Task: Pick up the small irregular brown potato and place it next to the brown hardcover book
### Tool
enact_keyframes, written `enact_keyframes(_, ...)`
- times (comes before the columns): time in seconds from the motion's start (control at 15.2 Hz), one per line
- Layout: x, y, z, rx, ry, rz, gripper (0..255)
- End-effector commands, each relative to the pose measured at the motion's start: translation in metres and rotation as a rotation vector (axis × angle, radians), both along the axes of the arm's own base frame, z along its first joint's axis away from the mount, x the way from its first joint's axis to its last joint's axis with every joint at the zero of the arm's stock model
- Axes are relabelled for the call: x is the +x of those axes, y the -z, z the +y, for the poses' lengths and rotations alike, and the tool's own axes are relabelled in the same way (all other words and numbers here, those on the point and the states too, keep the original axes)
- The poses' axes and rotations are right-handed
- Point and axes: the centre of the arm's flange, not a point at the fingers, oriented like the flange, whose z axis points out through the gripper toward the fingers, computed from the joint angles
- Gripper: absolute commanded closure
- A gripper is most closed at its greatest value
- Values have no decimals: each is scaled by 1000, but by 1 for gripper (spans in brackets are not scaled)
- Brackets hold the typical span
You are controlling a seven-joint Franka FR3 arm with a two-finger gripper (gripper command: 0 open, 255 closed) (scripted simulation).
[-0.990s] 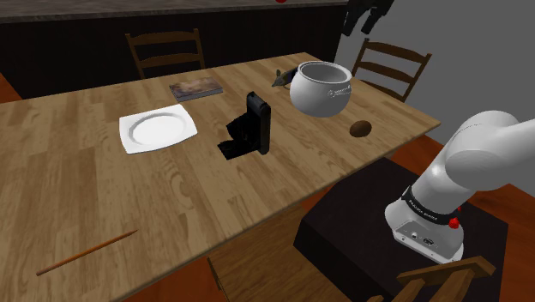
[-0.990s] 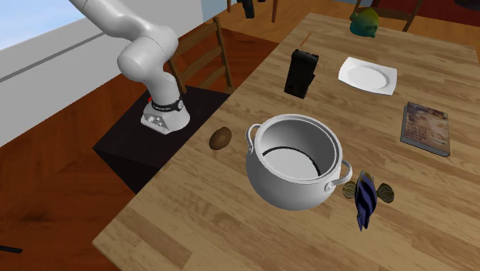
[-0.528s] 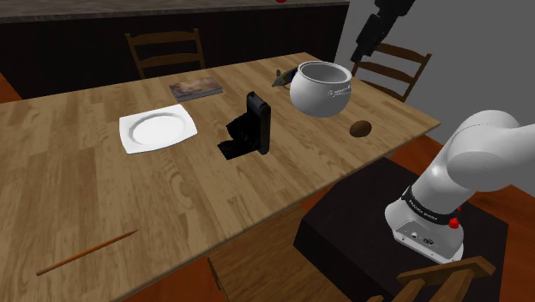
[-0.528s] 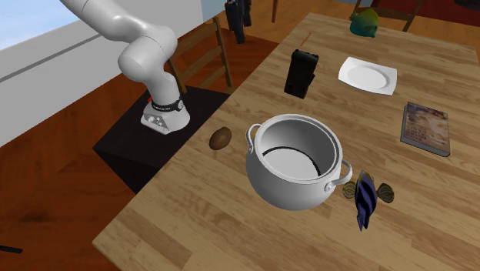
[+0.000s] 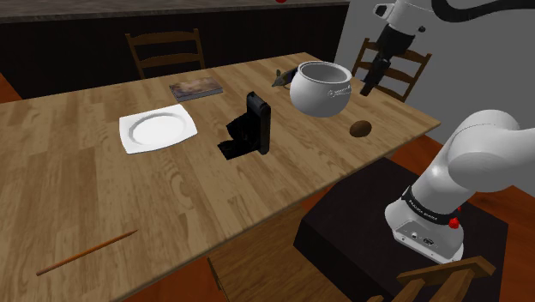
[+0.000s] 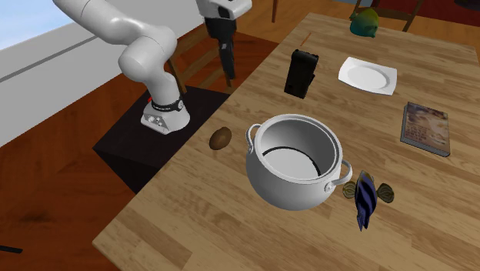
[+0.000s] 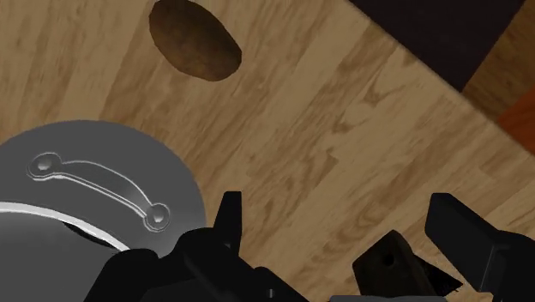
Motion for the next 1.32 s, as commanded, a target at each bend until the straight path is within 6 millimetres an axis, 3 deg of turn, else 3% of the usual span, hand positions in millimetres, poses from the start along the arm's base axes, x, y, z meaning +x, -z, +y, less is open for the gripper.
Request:
enact_keyframes(0.0, -4, 22, -16, -13, -72, 3, 0)
enact_keyframes(0.86, -7, 158, -113, -93, -500, 31, 0)
enact_keyframes(1.25, -4, 189, -116, -95, -515, 32, 0)
